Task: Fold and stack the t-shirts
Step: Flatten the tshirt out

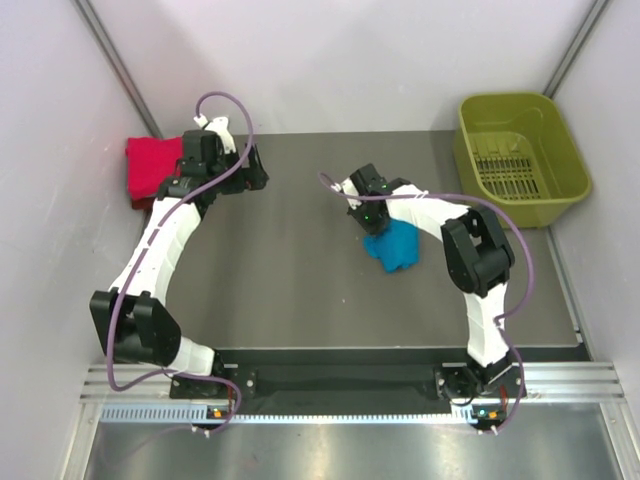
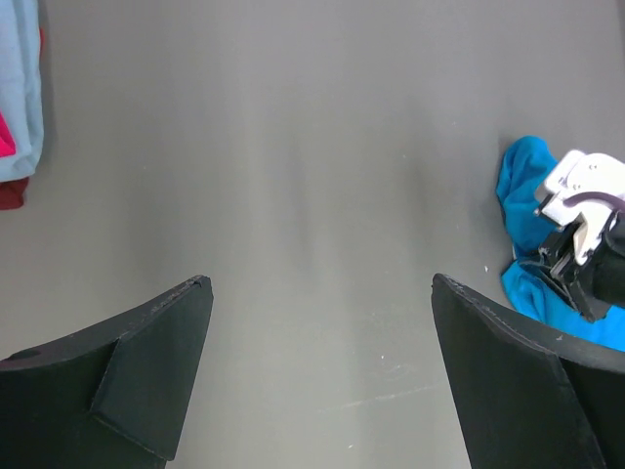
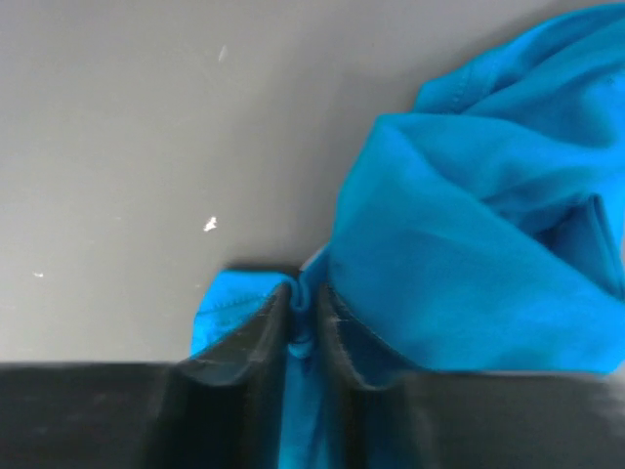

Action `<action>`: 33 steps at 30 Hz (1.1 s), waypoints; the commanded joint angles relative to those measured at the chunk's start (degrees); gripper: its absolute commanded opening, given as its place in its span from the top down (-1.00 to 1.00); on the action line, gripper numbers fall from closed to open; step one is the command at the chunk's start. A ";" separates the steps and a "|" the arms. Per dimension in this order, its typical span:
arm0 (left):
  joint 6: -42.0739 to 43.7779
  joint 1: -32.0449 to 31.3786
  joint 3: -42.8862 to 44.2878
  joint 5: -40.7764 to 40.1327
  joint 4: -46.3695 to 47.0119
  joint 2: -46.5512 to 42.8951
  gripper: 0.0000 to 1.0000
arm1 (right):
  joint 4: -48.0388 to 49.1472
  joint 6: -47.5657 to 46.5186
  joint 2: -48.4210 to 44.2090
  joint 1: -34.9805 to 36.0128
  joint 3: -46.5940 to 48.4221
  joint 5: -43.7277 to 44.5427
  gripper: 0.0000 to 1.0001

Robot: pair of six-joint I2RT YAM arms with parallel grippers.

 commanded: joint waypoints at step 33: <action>-6.39 9.26 2.93 4.82 2.76 6.21 -0.95 | 3.54 1.87 -26.84 -6.08 25.76 -15.74 1.00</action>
